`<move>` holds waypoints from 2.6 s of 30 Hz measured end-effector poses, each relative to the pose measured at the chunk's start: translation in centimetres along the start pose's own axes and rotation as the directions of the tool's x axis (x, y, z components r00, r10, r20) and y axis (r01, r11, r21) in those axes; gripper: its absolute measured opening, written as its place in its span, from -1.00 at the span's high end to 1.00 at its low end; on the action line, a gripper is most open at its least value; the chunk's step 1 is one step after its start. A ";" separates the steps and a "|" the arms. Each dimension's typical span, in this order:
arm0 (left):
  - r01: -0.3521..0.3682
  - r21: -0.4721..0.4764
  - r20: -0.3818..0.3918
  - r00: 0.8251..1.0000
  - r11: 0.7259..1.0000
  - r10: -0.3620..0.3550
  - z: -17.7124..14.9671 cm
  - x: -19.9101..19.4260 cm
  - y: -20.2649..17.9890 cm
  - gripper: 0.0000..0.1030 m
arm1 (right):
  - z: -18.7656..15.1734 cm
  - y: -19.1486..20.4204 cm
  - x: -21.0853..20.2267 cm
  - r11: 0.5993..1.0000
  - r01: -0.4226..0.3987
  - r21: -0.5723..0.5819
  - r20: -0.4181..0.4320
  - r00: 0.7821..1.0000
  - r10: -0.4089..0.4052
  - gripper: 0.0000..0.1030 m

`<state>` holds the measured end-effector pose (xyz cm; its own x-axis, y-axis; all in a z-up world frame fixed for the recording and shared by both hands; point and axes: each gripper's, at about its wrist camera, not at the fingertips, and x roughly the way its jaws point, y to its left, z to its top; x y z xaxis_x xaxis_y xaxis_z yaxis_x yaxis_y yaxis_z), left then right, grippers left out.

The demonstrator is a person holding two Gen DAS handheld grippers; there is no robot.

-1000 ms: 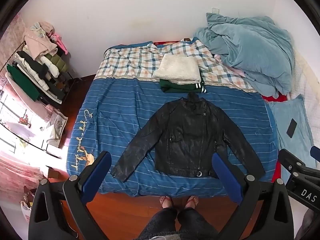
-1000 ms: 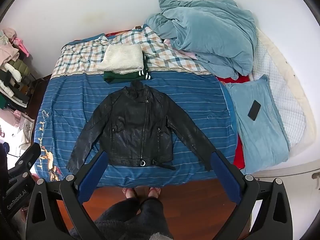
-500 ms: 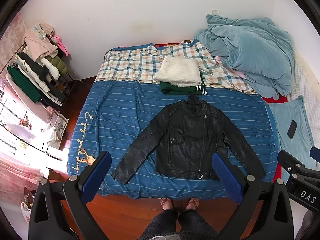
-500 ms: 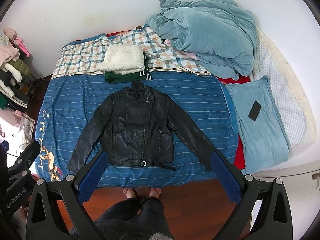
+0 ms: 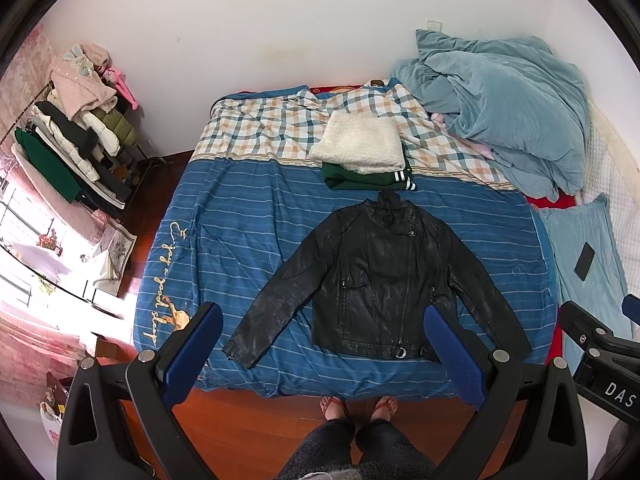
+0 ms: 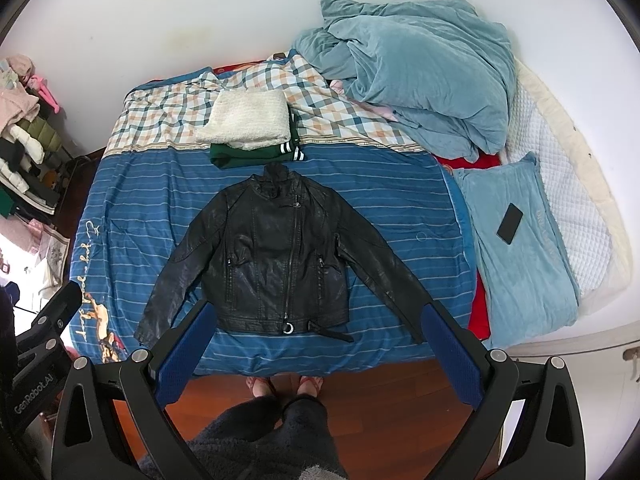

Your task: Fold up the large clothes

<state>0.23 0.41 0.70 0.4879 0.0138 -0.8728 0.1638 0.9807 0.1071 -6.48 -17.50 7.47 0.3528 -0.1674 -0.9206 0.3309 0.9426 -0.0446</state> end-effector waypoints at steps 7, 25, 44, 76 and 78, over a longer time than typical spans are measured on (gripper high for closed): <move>0.002 -0.002 0.004 1.000 1.000 -0.002 0.2 0.0 0.2 -1.00 | -0.2 0.1 -0.2 1.000 -0.001 -0.001 -0.001 1.000 0.001 -1.00; 0.012 -0.009 0.008 1.000 1.000 -0.012 0.3 -0.3 0.5 -1.00 | 0.5 1.4 -1.2 1.000 0.003 -0.008 0.007 1.000 -0.003 -1.00; 0.020 -0.001 0.013 1.000 1.000 -0.020 0.5 -0.4 0.6 -1.00 | 0.5 1.1 -1.6 1.000 0.003 -0.007 0.010 1.000 -0.003 -1.00; -0.198 0.203 -0.071 0.974 0.959 0.216 -1.3 31.8 -8.6 -1.00 | -16.0 -26.8 41.5 0.533 0.027 0.846 -0.165 0.963 0.212 -0.44; -0.179 0.250 -0.114 0.970 0.951 0.213 -2.3 34.9 -9.9 -1.00 | -18.3 -28.8 46.2 0.446 0.022 0.895 -0.142 0.961 0.238 -0.44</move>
<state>13.64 -8.37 -31.94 0.4107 0.2445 -0.8784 0.2830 0.8816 0.3778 -15.72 -47.05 -40.93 0.2936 0.1047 -0.9502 0.9384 0.1581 0.3074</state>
